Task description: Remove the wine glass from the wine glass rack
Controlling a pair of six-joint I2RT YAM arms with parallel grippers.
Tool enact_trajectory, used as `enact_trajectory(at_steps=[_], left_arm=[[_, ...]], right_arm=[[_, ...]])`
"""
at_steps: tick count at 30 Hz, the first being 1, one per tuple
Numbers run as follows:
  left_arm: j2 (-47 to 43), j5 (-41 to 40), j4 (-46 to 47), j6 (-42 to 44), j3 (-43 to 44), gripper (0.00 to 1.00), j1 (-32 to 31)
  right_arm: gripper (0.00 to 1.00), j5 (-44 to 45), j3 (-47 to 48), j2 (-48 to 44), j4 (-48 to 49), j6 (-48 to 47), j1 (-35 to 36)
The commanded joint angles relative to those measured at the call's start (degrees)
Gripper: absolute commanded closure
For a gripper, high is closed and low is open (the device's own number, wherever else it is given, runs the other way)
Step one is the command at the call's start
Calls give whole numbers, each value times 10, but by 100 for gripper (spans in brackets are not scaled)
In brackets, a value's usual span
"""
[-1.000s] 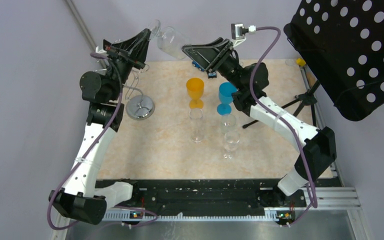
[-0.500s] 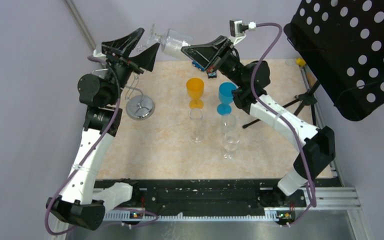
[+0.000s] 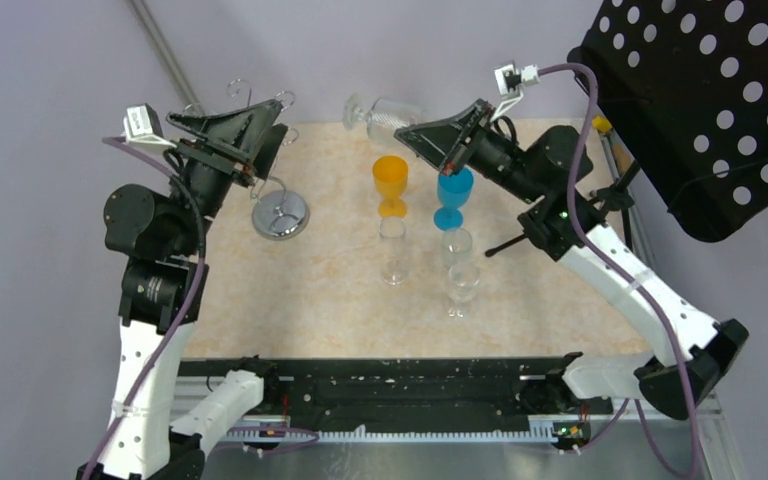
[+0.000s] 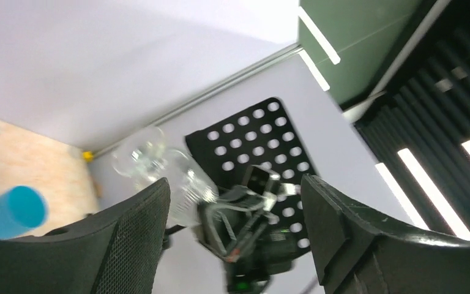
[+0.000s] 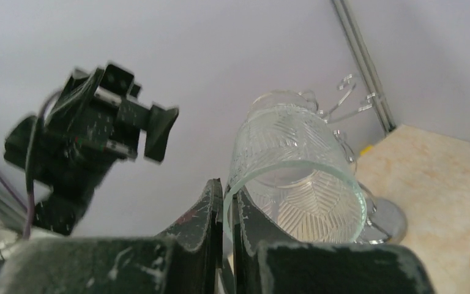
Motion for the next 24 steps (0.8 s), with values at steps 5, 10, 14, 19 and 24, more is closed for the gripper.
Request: enact_trajectory(at_steps=[5,10,14,19,24], left_arm=[[21,-23,-180,321,104,18,0],[27,-83,-250,410,146,18,0],[34,-118,-288,454,157,18,0],[48,-162,-319,471,165,17,0],[60,-174,-342,470,157,17,0]], right_arm=[[100,-238,51,-103,-287,-246,0],[100,-246,46,-110,-423,-334,32],[100,-46,49,-82,-537,-448,155],[100,113,39,-29,-568,-460,232],[100,174,47,20,-613,-459,264]])
